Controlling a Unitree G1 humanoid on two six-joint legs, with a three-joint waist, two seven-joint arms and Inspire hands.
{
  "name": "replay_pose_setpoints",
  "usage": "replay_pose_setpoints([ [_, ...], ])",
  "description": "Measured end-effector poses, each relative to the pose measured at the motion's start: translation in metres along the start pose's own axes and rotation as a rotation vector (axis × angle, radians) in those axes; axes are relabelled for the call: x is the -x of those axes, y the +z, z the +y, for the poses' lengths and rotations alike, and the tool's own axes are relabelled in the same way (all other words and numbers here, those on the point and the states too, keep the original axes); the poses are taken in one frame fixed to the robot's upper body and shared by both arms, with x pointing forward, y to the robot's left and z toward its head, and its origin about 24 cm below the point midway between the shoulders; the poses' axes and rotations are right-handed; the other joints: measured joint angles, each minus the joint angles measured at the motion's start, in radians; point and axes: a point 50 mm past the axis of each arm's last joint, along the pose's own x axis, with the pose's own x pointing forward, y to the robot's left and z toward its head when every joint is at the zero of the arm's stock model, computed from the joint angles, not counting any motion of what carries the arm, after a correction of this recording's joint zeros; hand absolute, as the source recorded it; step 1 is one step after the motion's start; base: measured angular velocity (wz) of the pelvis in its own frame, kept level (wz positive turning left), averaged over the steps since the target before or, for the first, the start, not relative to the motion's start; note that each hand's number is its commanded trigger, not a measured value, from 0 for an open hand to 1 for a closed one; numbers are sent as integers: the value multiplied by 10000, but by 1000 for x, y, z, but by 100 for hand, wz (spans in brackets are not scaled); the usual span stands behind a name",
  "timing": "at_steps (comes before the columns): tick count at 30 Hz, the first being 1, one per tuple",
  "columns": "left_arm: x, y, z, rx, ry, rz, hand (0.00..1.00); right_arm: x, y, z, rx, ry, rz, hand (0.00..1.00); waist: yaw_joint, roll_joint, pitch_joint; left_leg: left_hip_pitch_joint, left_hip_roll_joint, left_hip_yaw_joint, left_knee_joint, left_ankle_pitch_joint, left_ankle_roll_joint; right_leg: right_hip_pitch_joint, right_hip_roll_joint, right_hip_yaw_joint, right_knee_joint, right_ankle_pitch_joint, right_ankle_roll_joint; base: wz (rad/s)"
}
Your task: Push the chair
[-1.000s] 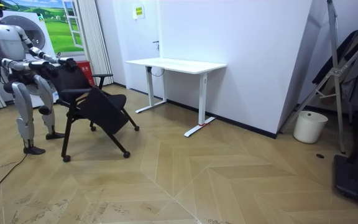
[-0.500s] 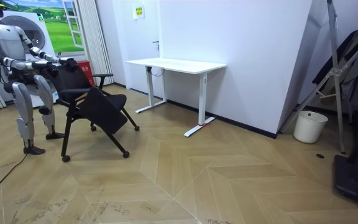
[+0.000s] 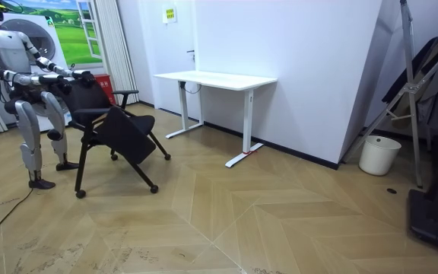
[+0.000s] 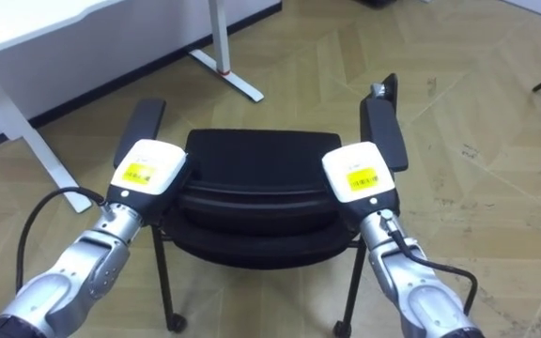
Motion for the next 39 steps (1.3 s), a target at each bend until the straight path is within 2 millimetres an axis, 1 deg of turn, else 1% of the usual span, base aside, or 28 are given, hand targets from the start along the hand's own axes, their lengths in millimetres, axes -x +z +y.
replay_pose_setpoints([
  [17, 0, 1, -1, 31, -12, -3, 100, 1, -1, 2, 4, -72, -54, 100, 37, -4, 4, 17, 1, 2, 14, 0, 0, 41, 2, 5, -1, 0, -1, 0],
  [20, -1, 1, -1, 22, -17, -15, 100, 2, -1, 3, 1, -51, -49, 100, 34, -34, 24, 12, 9, 1, 85, -2, 1, 104, 5, -14, -4, 0, -1, 1],
  [21, -2, 0, -1, 3, -41, -51, 100, 1, -1, 3, -19, -32, -31, 100, 40, -50, 89, 2, 32, -2, 248, -44, 23, 177, 11, -15, -12, 0, -1, 4],
  [22, -3, 0, -1, 11, -47, -58, 100, 1, -2, 3, -33, -27, -2, 100, 50, -19, 159, -72, 105, -24, 514, -191, 6, 186, 67, -37, -10, -1, -4, 4],
  [24, -4, -1, 1, -46, 17, -72, 100, 0, -1, 2, -80, -48, 24, 100, 69, -7, 175, -316, 258, -98, 924, -379, -38, 184, 187, -86, -8, 17, -44, 4],
  [25, -5, -1, 1, -119, 43, -79, 100, 0, -1, 3, -130, -25, 18, 100, 103, -12, 204, -397, 356, -129, 1126, -492, -82, 173, 275, -103, -8, 18, -81, 4],
  [26, -5, -2, 1, -136, 30, -64, 100, 0, 0, 4, -154, 3, 12, 100, 118, -20, 211, -418, 404, -151, 1237, -554, -110, 167, 319, -110, -7, 2, -113, 4],
  [27, -4, -2, 0, -173, -19, -47, 100, 0, 1, 5, -192, 64, -11, 100, 106, -10, 192, -553, 537, -217, 1570, -725, -165, 191, 425, -157, 25, -38, -181, 6],
  [28, -4, -4, -2, -201, -76, 6, 100, 0, 2, 6, -237, 93, -21, 100, 131, -6, 189, -666, 679, -257, 1907, -878, -229, 210, 528, -199, 124, -98, -258, 5],
  [29, -4, -5, -2, -225, -49, 19, 100, 1, 3, 7, -247, 102, -55, 100, 188, -14, 188, -712, 727, -279, 2043, -914, -265, 204, 559, -220, 197, -152, -308, 10],
  [30, -4, -5, -2, -257, 28, 59, 100, 1, 3, 7, -229, 99, -132, 100, 215, -25, 180, -882, 825, -330, 2364, -972, -307, 176, 628, -283, 323, -267, -364, 19],
  [32, -4, -5, -3, -283, 26, 40, 100, 5, 3, 10, -335, 95, -160, 100, 238, -73, 170, -1152, 939, -295, 2963, -980, -304, 195, 698, -342, 363, -421, -445, 18],
  [34, 0, -6, -7, -237, -62, 60, 100, 8, 4, 13, -458, 212, -283, 100, 366, -61, 102, -1302, 1057, -281, 3488, -966, -289, 200, 718, -332, 616, -613, -555, -2],
  [36, 2, -8, -9, -198, -79, 136, 100, 8, 4, 13, -506, 222, -362, 100, 321, -74, 82, -1291, 1089, -272, 3498, -950, -265, 173, 665, -368, 830, -729, -615, 8],
  [38, 1, -8, -9, -167, -41, 131, 100, 8, 5, 13, -525, 207, -400, 100, 335, -64, 80, -1393, 1156, -234, 3611, -916, -298, 163, 681, -396, 885, -794, -683, 5],
  [39, 2, -10, -9, -182, -2, 163, 100, 8, 5, 13, -541, 152, -436, 100, 366, -154, 130, -1587, 1207, -251, 3845, -900, -289, 184, 704, -338, 912, -822, -731, 7],
])
